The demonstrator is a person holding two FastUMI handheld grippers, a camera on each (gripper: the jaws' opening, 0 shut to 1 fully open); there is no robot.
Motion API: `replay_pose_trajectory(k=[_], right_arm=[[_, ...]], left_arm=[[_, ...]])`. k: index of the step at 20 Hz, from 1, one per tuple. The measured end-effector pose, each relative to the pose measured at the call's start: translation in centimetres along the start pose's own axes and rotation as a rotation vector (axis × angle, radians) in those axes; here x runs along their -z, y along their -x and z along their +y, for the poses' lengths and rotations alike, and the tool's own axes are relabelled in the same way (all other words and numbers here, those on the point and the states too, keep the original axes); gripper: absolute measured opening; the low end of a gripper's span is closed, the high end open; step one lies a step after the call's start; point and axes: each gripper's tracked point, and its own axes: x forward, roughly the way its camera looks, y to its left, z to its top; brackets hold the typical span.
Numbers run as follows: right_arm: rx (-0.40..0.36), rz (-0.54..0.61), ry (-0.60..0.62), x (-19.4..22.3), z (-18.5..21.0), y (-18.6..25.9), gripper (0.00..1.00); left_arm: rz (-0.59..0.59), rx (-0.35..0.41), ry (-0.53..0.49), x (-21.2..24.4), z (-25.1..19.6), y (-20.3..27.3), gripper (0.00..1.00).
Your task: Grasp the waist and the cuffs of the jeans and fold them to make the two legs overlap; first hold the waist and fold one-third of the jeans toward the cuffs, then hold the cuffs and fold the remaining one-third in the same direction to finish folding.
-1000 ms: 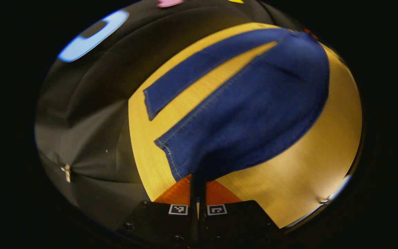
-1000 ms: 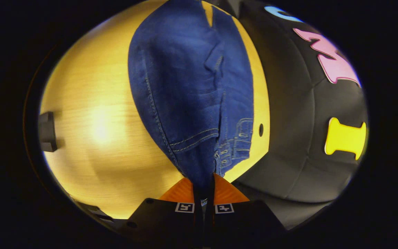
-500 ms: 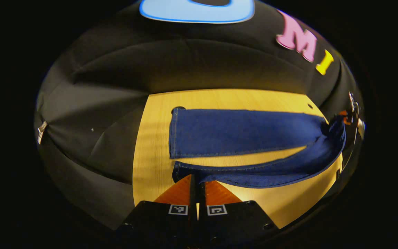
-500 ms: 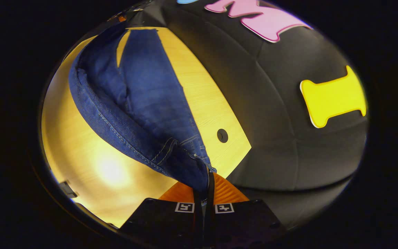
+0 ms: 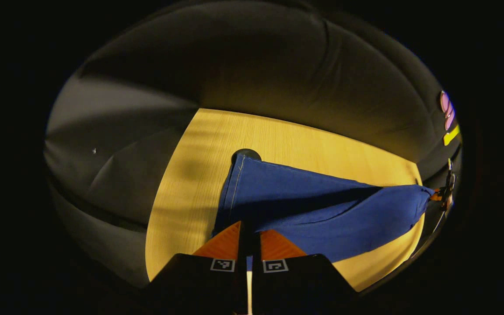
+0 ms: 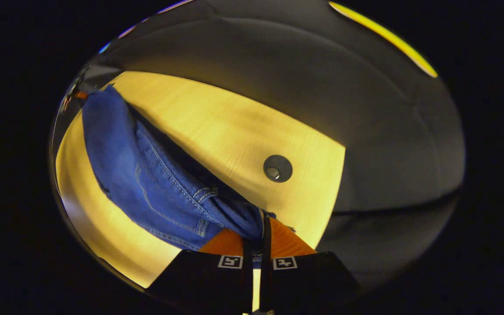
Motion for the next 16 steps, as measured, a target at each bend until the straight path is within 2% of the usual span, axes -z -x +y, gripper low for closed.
replay_pose_trajectory(k=[2, 3, 4, 5, 7, 9, 10, 12, 13, 14, 16], right_arm=[[0.024, 0.002, -0.076, -1.1, -0.5, 0.6, 0.16], [0.017, -0.004, -0.111, -1.3, -0.3, 0.7, 0.28], [0.012, -0.013, -0.140, -1.4, -0.3, 1.1, 0.24], [0.022, -0.017, -0.161, -1.2, -0.4, 1.4, 0.41], [0.057, -0.046, -0.182, -0.9, -1.1, 2.2, 0.70], [0.053, -0.098, -0.238, -0.3, -0.4, 3.4, 1.00], [0.056, -0.134, -0.262, -0.1, -0.1, 4.3, 1.00], [0.110, -0.218, -0.306, 0.6, -0.2, 6.0, 1.00], [0.139, -0.255, -0.330, 1.2, -0.1, 6.9, 1.00], [0.161, -0.285, -0.361, 1.8, 0.2, 7.5, 0.99], [0.185, -0.341, -0.447, 2.8, 0.8, 8.7, 0.98]], left_arm=[[0.001, -0.031, -0.032, -1.0, -0.2, 1.2, 0.15], [-0.018, -0.041, -0.037, -1.7, -0.2, 1.0, 0.17], [-0.044, -0.050, -0.032, -2.4, -0.2, 1.5, 0.24], [-0.073, -0.058, -0.026, -2.9, -0.1, 2.3, 0.34], [-0.137, -0.078, -0.022, -3.4, 0.5, 3.9, 0.61], [-0.218, -0.111, -0.032, -4.2, 1.1, 6.2, 0.87], [-0.274, -0.148, -0.049, -4.4, 1.3, 7.9, 1.00], [-0.421, -0.215, -0.087, -5.1, 0.4, 11.6, 0.99], [-0.493, -0.237, -0.097, -5.9, -0.4, 12.1, 1.00], [-0.549, -0.243, -0.103, -5.7, -1.4, 13.4, 0.95], [-0.617, -0.243, -0.113, -4.6, -1.7, 15.5, 0.98]])
